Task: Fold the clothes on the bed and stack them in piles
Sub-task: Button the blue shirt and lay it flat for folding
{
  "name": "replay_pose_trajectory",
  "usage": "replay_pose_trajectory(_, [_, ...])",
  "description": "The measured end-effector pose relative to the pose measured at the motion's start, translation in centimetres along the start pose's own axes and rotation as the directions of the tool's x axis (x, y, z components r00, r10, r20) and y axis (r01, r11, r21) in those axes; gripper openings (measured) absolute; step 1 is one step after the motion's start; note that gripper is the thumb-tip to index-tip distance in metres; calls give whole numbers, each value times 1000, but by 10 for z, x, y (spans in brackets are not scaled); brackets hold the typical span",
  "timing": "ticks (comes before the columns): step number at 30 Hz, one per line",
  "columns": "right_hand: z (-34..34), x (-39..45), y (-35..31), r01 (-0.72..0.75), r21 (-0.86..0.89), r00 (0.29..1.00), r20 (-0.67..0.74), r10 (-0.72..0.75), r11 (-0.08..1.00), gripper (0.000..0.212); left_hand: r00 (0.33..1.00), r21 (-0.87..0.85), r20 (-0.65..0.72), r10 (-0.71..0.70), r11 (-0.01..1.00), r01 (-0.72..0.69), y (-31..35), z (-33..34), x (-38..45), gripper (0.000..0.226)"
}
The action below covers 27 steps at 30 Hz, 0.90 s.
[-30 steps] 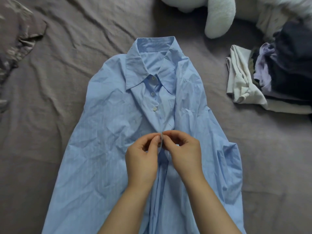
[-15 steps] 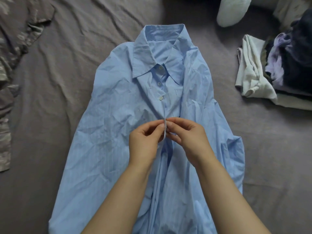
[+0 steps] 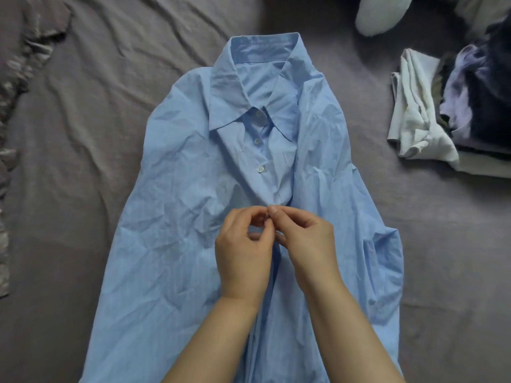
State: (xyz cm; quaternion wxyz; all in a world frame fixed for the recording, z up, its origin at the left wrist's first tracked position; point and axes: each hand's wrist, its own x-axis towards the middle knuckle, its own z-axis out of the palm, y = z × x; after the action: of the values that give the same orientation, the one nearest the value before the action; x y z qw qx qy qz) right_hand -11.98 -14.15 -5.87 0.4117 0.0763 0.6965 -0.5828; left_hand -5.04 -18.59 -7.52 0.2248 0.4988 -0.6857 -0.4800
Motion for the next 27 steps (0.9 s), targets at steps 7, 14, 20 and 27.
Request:
replay_pose_trajectory(7, [6,3,3,-21,27,999,-41,22,999,13,996,-153,20,-91,984,93,2,-9,-3,24])
replay_pose_trajectory(14, [10,2,8,17,-34,992,-125,-21,999,10,995,-126,26,-95,987,98,0,-10,2,15])
replay_pose_trajectory(20, [18,-1,11,75,-155,975,-197,-106,985,11,993,-38,22,-119,992,120,3,-9,5,14])
replay_pose_trajectory(27, [15,1,17,296,-500,925,-61,-374,814,19,788,-289,248,-564,733,616,4,-6,20,10])
